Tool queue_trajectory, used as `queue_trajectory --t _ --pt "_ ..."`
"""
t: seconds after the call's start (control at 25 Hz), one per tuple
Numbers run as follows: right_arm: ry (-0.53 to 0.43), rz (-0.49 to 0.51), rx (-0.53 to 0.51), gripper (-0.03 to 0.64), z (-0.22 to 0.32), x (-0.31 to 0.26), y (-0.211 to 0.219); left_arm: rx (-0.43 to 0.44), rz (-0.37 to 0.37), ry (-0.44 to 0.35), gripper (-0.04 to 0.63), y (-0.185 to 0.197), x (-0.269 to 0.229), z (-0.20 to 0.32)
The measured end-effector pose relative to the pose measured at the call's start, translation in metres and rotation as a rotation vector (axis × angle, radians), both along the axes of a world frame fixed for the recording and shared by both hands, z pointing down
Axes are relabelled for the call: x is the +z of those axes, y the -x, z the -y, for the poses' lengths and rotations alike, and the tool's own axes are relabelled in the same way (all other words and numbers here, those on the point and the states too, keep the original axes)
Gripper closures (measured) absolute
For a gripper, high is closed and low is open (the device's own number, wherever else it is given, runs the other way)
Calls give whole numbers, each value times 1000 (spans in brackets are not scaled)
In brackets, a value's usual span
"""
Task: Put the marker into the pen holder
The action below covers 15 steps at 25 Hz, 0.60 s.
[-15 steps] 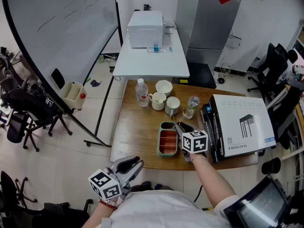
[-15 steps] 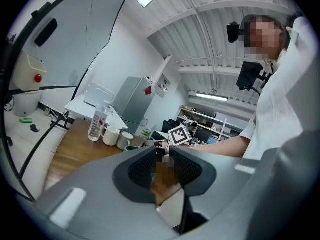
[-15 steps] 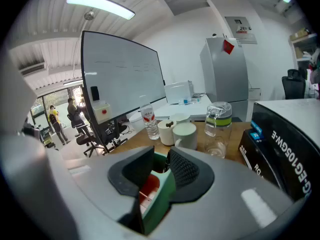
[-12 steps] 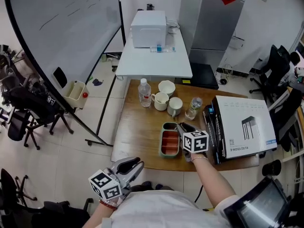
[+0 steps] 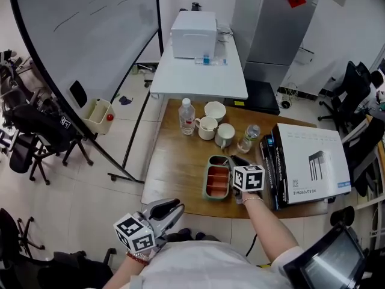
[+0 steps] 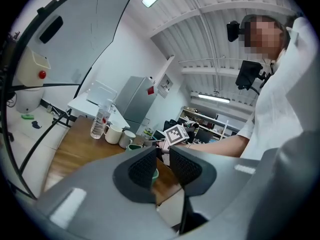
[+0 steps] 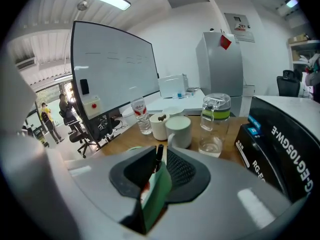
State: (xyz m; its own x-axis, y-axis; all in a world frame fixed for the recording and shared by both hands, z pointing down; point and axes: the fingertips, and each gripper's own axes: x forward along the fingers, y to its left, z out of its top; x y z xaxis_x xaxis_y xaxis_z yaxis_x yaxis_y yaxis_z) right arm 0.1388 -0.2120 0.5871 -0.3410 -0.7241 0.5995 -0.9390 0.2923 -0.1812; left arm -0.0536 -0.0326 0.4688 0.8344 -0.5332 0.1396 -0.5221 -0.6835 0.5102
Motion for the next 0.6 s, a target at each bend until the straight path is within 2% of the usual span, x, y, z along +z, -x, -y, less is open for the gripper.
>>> queue_trajectory --t 0.28,0.6 --pt "-22 -8 -16 589 -4 -1 -1 -5 2 10 512 0 1 2" --pt "-120 -16 -79 592 -16 -30 8 16 -5 5 512 -5 2 -1"
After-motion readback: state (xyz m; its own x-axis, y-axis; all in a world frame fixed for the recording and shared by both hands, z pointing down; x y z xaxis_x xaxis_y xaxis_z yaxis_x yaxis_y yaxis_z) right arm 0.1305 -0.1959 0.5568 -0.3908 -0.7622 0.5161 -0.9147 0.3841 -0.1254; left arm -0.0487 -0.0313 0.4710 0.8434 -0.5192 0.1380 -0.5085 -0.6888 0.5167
